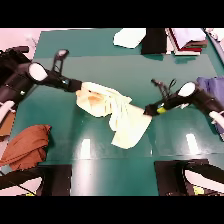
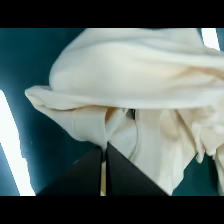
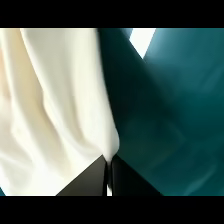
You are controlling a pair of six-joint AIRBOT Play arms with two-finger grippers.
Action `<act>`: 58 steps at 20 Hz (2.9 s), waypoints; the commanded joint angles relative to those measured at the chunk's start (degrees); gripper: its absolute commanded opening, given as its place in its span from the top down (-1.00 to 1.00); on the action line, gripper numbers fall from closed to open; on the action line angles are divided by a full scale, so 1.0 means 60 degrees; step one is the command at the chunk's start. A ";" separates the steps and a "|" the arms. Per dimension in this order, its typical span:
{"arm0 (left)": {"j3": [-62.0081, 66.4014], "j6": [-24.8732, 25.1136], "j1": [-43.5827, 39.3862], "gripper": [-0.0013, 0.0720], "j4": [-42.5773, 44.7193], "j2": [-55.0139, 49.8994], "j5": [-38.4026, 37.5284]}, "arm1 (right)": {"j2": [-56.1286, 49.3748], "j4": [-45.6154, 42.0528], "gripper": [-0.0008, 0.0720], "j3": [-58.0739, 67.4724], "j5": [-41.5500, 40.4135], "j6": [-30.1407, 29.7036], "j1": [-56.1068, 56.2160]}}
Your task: Fold the shirts.
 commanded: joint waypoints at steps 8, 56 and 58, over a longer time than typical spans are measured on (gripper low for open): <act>0.2889 0.0251 0.0605 0.90 0.1650 0.3191 -0.0047 | 0.3337 -0.2277 0.93 0.5209 0.0481 0.0335 -0.2495; -0.5377 0.0277 0.2481 -0.53 -0.2018 0.1224 -0.0219 | -0.0033 -0.0688 -0.16 0.2911 0.1545 0.0765 -0.1898; -0.5431 0.0579 0.2087 -0.53 -0.2291 0.1206 0.0066 | -0.0029 -0.0590 -0.15 0.2911 0.1559 0.0769 -0.1898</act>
